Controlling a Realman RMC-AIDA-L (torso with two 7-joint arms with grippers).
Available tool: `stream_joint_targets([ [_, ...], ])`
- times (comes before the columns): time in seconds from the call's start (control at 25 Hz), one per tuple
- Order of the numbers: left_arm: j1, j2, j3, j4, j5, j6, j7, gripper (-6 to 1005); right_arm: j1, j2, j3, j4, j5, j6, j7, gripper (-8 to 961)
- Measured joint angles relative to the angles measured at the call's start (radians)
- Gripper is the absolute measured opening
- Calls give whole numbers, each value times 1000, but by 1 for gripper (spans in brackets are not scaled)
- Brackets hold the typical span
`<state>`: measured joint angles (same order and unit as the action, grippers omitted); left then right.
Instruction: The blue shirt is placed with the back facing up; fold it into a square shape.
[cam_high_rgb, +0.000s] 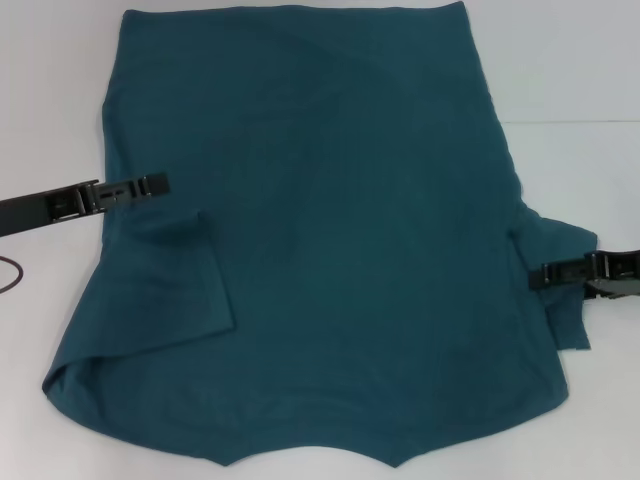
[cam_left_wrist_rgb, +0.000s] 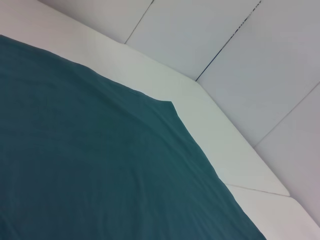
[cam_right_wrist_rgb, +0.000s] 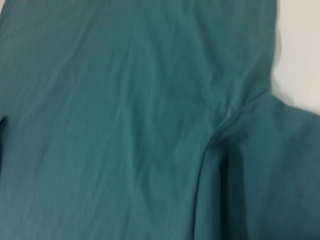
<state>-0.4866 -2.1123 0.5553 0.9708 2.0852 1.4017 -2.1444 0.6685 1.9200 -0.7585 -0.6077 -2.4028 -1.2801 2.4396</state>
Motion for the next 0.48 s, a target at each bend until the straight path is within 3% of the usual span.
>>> stream_joint_targets([
  [0.48,0,1,0,-1,-13,-15,1,960,9,9,-1,-4,5,-10,-3,928],
])
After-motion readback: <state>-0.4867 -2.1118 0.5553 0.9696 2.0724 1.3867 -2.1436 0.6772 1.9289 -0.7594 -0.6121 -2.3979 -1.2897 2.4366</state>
